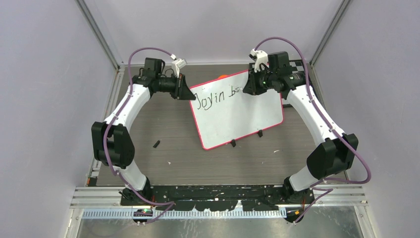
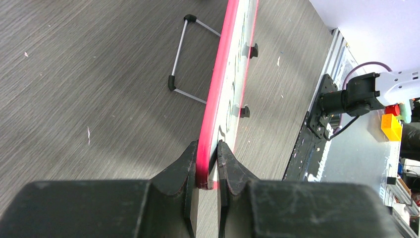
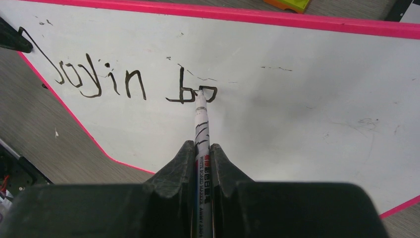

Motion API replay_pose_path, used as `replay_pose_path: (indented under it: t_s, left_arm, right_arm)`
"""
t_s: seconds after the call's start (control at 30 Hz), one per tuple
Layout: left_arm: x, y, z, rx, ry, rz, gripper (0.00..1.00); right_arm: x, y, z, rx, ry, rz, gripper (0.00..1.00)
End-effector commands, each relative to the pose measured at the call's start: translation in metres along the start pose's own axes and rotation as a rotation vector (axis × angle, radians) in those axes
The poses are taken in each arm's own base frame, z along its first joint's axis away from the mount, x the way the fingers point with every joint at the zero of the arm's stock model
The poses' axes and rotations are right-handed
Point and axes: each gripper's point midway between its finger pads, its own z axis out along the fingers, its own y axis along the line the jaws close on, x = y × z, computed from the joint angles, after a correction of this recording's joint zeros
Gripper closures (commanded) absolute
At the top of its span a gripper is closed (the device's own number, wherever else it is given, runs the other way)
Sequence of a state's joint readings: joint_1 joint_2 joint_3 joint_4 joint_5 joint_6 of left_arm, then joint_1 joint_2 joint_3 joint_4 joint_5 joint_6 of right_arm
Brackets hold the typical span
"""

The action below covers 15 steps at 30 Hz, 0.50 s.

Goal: Write a sentence on the whiteboard

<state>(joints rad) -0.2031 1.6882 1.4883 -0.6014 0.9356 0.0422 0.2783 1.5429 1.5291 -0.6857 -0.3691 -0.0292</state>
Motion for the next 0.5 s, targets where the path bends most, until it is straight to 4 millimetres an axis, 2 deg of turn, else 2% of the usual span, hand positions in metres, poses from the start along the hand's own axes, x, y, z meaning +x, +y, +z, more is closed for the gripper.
replay_pose_path:
  t_s: [0.0,0.27,0.47]
  left_arm:
    - [0.007,0.003,0.007,-0.043,0.032,0.078,1.0]
    - [0.008,0.003,0.007,-0.045,0.031,0.079,1.0]
    - [0.007,0.003,0.007,-0.047,0.031,0.078,1.0]
  right_arm:
    - [-0.006,0.002,-0.001,0.0,-0.03,-0.032,1.0]
    - [0.012,-0.004,-0.001,0.023,0.004,-0.037,1.0]
    - [0.008,-0.012,-0.008,0.052,-0.003,-0.037,1.0]
